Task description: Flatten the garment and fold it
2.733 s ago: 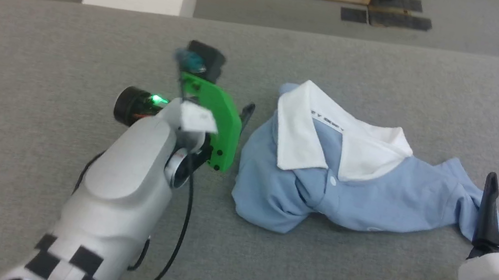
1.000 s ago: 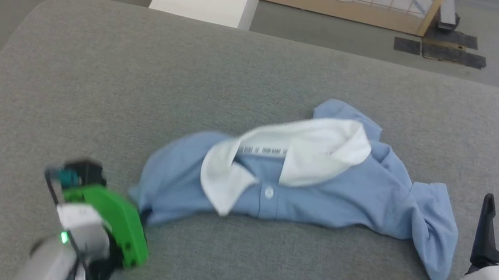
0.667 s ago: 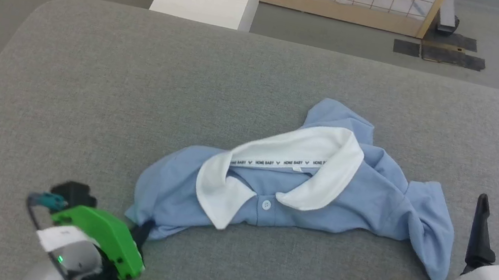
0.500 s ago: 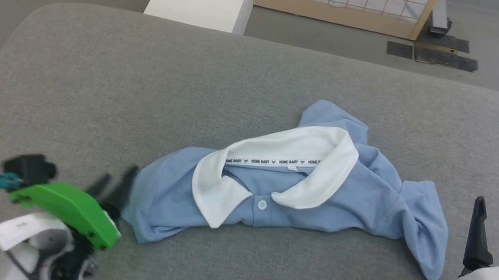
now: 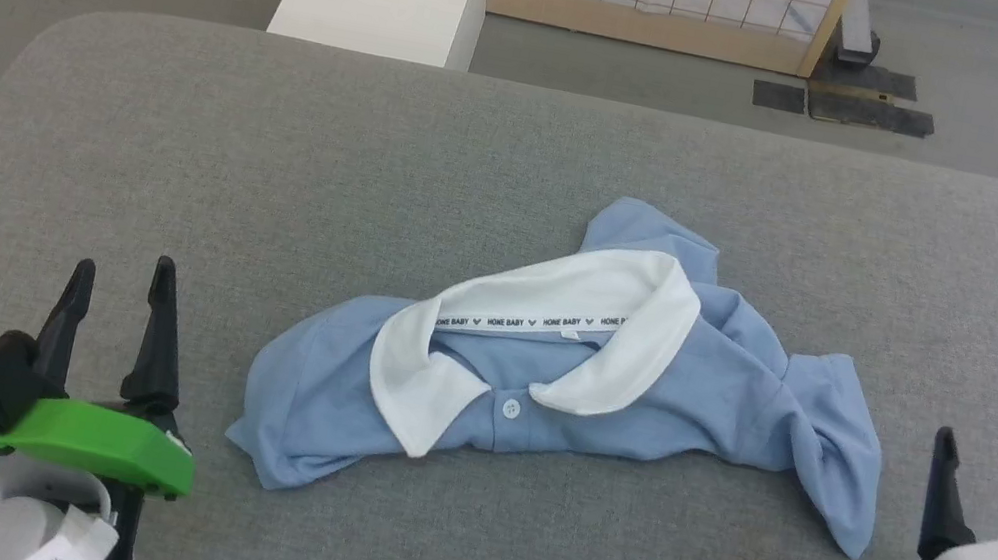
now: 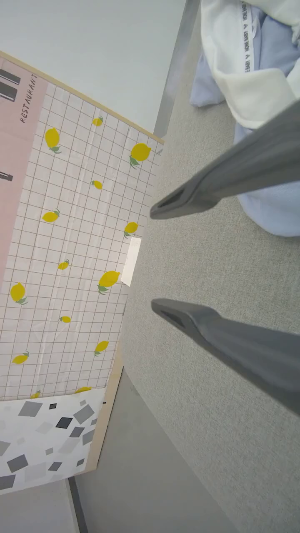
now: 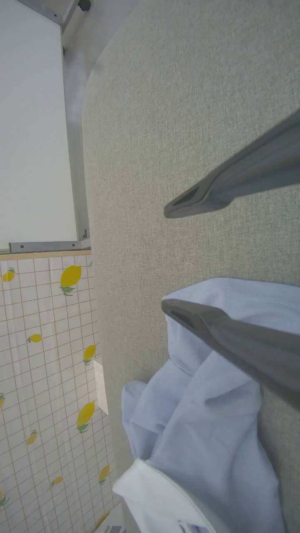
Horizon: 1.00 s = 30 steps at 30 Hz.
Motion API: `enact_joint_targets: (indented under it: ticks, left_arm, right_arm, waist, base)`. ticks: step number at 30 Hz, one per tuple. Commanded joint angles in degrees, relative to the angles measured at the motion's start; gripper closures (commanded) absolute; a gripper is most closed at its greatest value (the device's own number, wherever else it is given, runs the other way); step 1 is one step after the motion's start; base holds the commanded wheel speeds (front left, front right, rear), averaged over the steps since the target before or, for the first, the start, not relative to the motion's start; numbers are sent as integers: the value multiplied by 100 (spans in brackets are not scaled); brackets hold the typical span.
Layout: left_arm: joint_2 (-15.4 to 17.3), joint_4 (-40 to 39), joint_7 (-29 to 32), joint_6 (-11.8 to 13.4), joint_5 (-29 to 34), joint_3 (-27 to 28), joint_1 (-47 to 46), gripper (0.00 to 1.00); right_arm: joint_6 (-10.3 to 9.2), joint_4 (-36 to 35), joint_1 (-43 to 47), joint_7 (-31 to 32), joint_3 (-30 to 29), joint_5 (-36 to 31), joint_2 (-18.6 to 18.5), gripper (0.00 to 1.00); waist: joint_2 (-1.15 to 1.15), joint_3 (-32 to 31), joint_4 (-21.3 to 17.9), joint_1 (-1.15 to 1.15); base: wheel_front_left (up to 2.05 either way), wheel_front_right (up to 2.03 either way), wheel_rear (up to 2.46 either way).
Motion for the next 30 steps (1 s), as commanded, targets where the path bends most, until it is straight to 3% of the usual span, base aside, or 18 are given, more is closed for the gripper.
enact_joint_targets:
  ticks: [1,12,16,25,26,27,28,30]
  left_arm:
    - [-81,-24,-83,34,319,0,15,0]
    - [-511,-265,-98,-223,898,115,-280,0]
    - [-652,-222,-99,-364,1007,150,-411,0]
    - [-885,-125,-99,-597,1216,325,-534,0]
    - [-903,-118,-99,-618,1247,349,-548,0]
    - [-918,-109,-99,-637,1269,367,-555,0]
    - [-934,-93,-99,-658,1299,384,-559,0]
    - [-964,-75,-99,-685,1349,418,-570,0]
  right_arm:
    - [-9,-102,-280,702,176,-75,-137,0]
    - [-9,180,-1747,4174,1577,2,-1425,0]
    - [-9,355,-1985,4888,2113,202,-1785,0]
    - [-9,462,-1878,5760,3192,1012,-2200,0]
    - [-9,453,-1878,5830,3261,1086,-2255,29]
    - [-9,442,-1886,5853,3286,1140,-2292,71]
    - [-9,415,-1913,5830,3309,1184,-2351,100]
    - [-9,401,-1980,5780,3251,1249,-2443,100]
  waist:
    - [0,149,-3,0]
    - [0,780,306,0]
    - [0,997,461,0]
    - [0,1235,575,0]
    - [0,1239,567,0]
    - [0,1238,560,0]
    - [0,1236,549,0]
    - [0,1221,525,0]
  base:
    - [0,0,0]
    - [0,0,0]
    - [0,0,0]
    - [0,0,0]
    - [0,0,0]
    - [0,0,0]
    - [0,0,0]
    - [0,0,0]
